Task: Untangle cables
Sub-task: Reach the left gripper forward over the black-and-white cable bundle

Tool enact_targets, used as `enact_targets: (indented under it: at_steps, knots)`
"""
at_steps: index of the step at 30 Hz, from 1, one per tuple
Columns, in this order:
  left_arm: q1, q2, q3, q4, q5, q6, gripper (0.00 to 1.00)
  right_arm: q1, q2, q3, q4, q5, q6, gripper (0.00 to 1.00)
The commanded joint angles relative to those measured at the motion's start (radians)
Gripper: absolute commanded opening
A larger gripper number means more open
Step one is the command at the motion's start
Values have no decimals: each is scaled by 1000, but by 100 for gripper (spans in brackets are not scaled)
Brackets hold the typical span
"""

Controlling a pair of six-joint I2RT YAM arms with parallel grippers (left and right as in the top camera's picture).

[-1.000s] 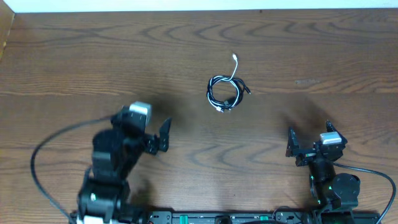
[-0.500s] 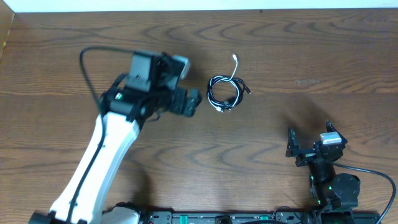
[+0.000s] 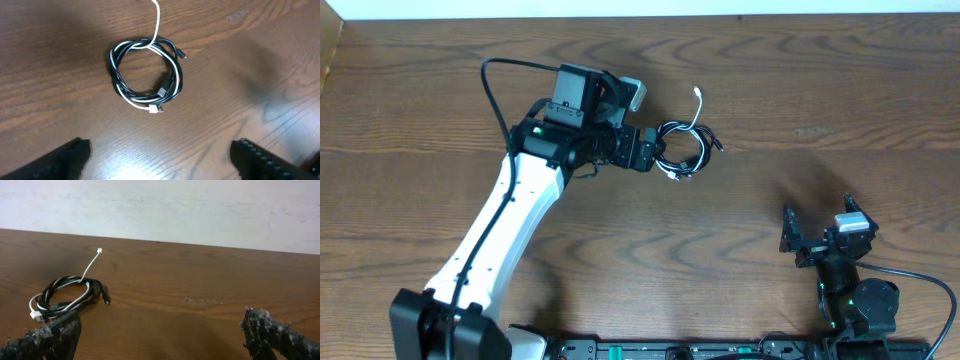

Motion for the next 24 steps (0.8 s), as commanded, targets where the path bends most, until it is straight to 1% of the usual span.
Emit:
enact_targets:
  at_steps: [1, 8, 24]
  knots:
    - [-2, 19, 17, 16, 15, -40, 88, -2, -4, -2, -3, -6, 10, 99]
    - [-2, 23, 17, 50, 15, -63, 88, -2, -4, -2, -3, -6, 10, 99]
    - [-2, 24, 17, 50, 14, -63, 87, -2, -4, -2, -3, -6, 10, 99]
